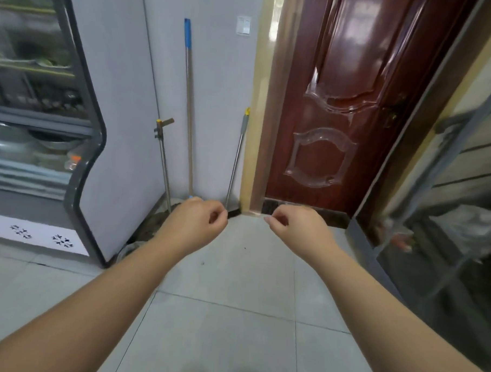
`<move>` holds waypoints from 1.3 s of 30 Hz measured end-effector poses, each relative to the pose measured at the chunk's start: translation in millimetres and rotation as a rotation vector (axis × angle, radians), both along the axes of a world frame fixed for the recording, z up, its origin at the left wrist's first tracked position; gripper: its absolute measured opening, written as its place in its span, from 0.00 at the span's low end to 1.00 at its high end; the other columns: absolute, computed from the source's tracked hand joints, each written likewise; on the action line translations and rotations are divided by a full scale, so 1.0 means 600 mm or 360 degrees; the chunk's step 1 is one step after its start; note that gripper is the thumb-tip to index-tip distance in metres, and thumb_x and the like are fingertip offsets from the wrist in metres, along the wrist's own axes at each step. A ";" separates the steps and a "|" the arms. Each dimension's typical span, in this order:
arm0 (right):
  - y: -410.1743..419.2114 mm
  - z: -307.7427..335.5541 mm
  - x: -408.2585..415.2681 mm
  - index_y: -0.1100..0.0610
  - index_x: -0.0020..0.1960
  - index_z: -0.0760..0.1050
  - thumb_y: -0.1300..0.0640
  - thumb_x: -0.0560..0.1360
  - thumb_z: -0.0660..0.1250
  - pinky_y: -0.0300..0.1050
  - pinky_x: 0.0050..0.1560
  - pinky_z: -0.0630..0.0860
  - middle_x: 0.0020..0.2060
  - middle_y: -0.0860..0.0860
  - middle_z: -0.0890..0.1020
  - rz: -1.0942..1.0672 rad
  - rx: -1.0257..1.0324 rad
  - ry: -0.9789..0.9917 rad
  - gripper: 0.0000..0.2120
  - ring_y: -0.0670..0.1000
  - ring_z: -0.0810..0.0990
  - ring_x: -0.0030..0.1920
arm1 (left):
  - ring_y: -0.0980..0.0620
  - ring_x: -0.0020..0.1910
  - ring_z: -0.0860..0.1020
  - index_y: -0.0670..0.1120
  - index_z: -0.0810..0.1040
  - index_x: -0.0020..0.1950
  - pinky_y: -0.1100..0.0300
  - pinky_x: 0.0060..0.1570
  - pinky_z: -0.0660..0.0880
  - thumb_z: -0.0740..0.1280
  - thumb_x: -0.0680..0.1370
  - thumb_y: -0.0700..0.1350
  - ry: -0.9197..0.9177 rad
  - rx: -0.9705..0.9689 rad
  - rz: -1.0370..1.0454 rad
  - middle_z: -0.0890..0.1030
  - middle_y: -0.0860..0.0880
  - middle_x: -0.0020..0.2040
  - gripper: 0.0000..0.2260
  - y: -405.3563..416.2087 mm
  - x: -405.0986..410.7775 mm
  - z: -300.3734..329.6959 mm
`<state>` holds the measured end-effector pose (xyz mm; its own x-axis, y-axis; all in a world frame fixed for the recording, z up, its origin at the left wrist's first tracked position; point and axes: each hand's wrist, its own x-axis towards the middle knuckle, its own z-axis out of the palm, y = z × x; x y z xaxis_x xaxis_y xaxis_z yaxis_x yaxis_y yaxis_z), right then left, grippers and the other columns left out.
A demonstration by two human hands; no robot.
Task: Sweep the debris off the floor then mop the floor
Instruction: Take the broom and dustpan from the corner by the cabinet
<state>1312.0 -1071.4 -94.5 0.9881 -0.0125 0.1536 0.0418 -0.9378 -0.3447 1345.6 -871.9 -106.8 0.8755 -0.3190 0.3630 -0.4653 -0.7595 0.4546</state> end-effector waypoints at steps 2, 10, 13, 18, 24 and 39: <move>-0.017 -0.007 0.057 0.53 0.44 0.78 0.46 0.77 0.61 0.46 0.43 0.76 0.37 0.47 0.79 0.0002 0.0035 0.0040 0.13 0.49 0.77 0.41 | 0.51 0.40 0.70 0.47 0.75 0.38 0.59 0.37 0.63 0.62 0.77 0.45 0.0027 0.0019 0.0017 0.73 0.53 0.31 0.08 -0.018 0.060 -0.001; -0.106 -0.041 0.271 0.56 0.47 0.79 0.47 0.78 0.61 0.49 0.46 0.78 0.40 0.51 0.81 -0.0026 0.0152 0.0147 0.14 0.51 0.78 0.43 | 0.48 0.41 0.72 0.48 0.72 0.36 0.57 0.40 0.68 0.61 0.77 0.46 0.0143 0.0176 0.0003 0.74 0.50 0.34 0.09 -0.095 0.268 -0.038; -0.158 -0.054 0.370 0.57 0.47 0.78 0.48 0.78 0.61 0.46 0.43 0.74 0.40 0.51 0.81 -0.0042 0.0203 0.0112 0.14 0.52 0.77 0.43 | 0.52 0.37 0.72 0.46 0.72 0.36 0.61 0.32 0.64 0.61 0.78 0.46 0.0179 0.0236 0.0019 0.75 0.51 0.31 0.11 -0.126 0.367 -0.059; -0.256 -0.063 0.556 0.55 0.46 0.77 0.48 0.78 0.62 0.46 0.44 0.74 0.41 0.49 0.81 -0.0020 0.0322 0.0174 0.12 0.51 0.77 0.44 | 0.57 0.34 0.72 0.45 0.80 0.46 0.63 0.32 0.63 0.62 0.78 0.47 0.0208 0.0218 0.0161 0.76 0.54 0.35 0.09 -0.186 0.541 -0.063; -0.317 -0.070 0.764 0.58 0.45 0.78 0.48 0.77 0.63 0.43 0.40 0.70 0.42 0.51 0.81 -0.0010 0.0511 0.0272 0.13 0.52 0.78 0.42 | 0.52 0.40 0.76 0.45 0.81 0.49 0.58 0.40 0.73 0.62 0.78 0.47 0.0300 0.0140 0.0296 0.81 0.50 0.41 0.10 -0.259 0.697 -0.064; -0.310 -0.134 1.265 0.50 0.33 0.70 0.49 0.77 0.63 0.41 0.37 0.68 0.36 0.47 0.78 0.0192 0.0556 0.0500 0.14 0.49 0.76 0.41 | 0.47 0.43 0.78 0.43 0.81 0.48 0.56 0.45 0.74 0.61 0.78 0.46 0.0530 -0.0065 0.0537 0.80 0.49 0.41 0.10 -0.308 1.163 -0.118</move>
<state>2071.1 -1257.1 -174.8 0.9835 0.1075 -0.1457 -0.0136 -0.7586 -0.6514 2043.3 -1057.0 -177.5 0.9986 0.0119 0.0516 -0.0196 -0.8217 0.5695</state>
